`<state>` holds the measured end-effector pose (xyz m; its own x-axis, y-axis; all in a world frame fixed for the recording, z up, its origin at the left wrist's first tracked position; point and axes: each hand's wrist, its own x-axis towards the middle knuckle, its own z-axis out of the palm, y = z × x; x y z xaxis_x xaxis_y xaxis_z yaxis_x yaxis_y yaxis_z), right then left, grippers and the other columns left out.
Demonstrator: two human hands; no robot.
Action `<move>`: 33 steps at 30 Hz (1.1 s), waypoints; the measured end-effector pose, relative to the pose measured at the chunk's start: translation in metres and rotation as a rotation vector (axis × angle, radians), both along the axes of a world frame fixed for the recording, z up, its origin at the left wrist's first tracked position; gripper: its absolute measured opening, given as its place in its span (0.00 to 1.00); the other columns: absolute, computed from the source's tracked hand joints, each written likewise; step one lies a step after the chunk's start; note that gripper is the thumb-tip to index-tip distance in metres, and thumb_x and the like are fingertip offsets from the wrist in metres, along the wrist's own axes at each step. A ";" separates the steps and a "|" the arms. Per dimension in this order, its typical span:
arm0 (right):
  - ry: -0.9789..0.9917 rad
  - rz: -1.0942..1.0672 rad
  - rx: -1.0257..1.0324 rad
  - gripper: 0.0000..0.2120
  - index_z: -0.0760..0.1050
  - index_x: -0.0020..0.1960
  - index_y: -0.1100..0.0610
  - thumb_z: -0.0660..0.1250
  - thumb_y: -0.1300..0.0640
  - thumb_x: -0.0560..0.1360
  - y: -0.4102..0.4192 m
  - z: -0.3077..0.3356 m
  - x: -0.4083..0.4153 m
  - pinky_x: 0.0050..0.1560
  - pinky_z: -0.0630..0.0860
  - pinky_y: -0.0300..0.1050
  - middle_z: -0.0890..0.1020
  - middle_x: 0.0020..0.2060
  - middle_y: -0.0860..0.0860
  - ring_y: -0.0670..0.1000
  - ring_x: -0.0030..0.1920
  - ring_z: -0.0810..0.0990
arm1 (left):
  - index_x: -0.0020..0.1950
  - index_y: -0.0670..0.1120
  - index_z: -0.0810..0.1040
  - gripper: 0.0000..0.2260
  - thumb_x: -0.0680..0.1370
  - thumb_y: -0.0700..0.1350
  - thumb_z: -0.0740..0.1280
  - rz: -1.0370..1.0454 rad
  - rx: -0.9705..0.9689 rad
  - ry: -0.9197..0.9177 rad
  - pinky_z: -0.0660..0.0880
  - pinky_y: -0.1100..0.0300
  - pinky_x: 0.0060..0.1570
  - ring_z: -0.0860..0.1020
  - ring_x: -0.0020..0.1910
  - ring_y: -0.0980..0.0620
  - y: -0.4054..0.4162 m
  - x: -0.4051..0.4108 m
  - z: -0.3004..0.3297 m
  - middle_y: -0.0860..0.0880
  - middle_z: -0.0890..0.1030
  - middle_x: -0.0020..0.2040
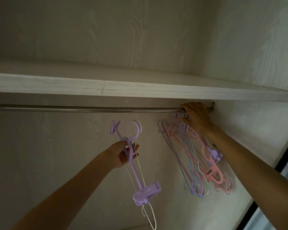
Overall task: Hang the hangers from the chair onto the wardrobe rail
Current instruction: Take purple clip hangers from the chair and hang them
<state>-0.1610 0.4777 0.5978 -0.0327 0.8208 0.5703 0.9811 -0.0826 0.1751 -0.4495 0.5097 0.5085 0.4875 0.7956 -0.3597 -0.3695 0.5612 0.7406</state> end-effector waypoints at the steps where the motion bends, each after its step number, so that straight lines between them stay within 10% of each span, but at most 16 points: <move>1: -0.006 -0.005 -0.013 0.23 0.76 0.60 0.60 0.73 0.56 0.66 0.000 0.002 0.005 0.60 0.67 0.55 0.80 0.55 0.59 0.61 0.57 0.77 | 0.37 0.41 0.72 0.15 0.82 0.43 0.56 -0.009 -0.005 0.006 0.77 0.58 0.23 0.81 0.23 0.53 0.002 0.001 0.000 0.47 0.80 0.24; 9: 0.200 0.067 0.059 0.19 0.77 0.56 0.61 0.61 0.49 0.73 -0.024 -0.002 -0.042 0.55 0.71 0.51 0.80 0.53 0.59 0.59 0.55 0.77 | 0.39 0.40 0.73 0.14 0.82 0.42 0.57 -0.052 -0.015 -0.014 0.78 0.57 0.24 0.81 0.25 0.52 -0.004 0.009 0.006 0.45 0.81 0.26; 20: 1.142 0.130 -0.662 0.08 0.76 0.46 0.59 0.60 0.59 0.79 -0.091 -0.094 -0.140 0.37 0.78 0.42 0.80 0.31 0.51 0.47 0.29 0.79 | 0.41 0.40 0.73 0.09 0.80 0.40 0.60 -0.084 0.005 -0.092 0.77 0.66 0.25 0.81 0.25 0.55 -0.037 0.027 -0.002 0.46 0.81 0.26; 23: 1.125 0.168 -0.445 0.14 0.74 0.38 0.52 0.57 0.60 0.80 -0.101 -0.098 -0.134 0.32 0.76 0.44 0.78 0.23 0.48 0.49 0.25 0.76 | 0.41 0.41 0.73 0.05 0.75 0.37 0.68 -0.173 0.025 -0.146 0.79 0.67 0.37 0.84 0.45 0.51 -0.038 0.029 -0.001 0.43 0.85 0.44; 26: 1.082 0.118 -0.217 0.14 0.74 0.39 0.51 0.55 0.59 0.81 -0.102 -0.084 -0.116 0.26 0.70 0.40 0.74 0.19 0.47 0.44 0.19 0.71 | 0.54 0.41 0.73 0.08 0.82 0.38 0.54 -0.122 0.062 -0.061 0.78 0.55 0.45 0.68 0.70 0.43 -0.041 0.033 0.007 0.42 0.71 0.70; 30: 0.957 0.044 -0.080 0.16 0.74 0.36 0.51 0.55 0.58 0.81 -0.087 -0.060 -0.099 0.31 0.69 0.39 0.77 0.24 0.48 0.42 0.22 0.72 | 0.59 0.42 0.71 0.11 0.83 0.40 0.51 -0.087 0.059 -0.050 0.78 0.56 0.36 0.77 0.47 0.47 -0.048 0.036 0.022 0.45 0.78 0.49; 33: 0.791 -0.034 -0.068 0.14 0.79 0.47 0.58 0.55 0.59 0.80 -0.067 -0.050 -0.095 0.43 0.69 0.41 0.83 0.45 0.56 0.54 0.44 0.80 | 0.45 0.40 0.72 0.13 0.83 0.40 0.51 -0.051 0.002 -0.093 0.72 0.53 0.52 0.75 0.42 0.48 -0.049 0.034 0.029 0.44 0.76 0.44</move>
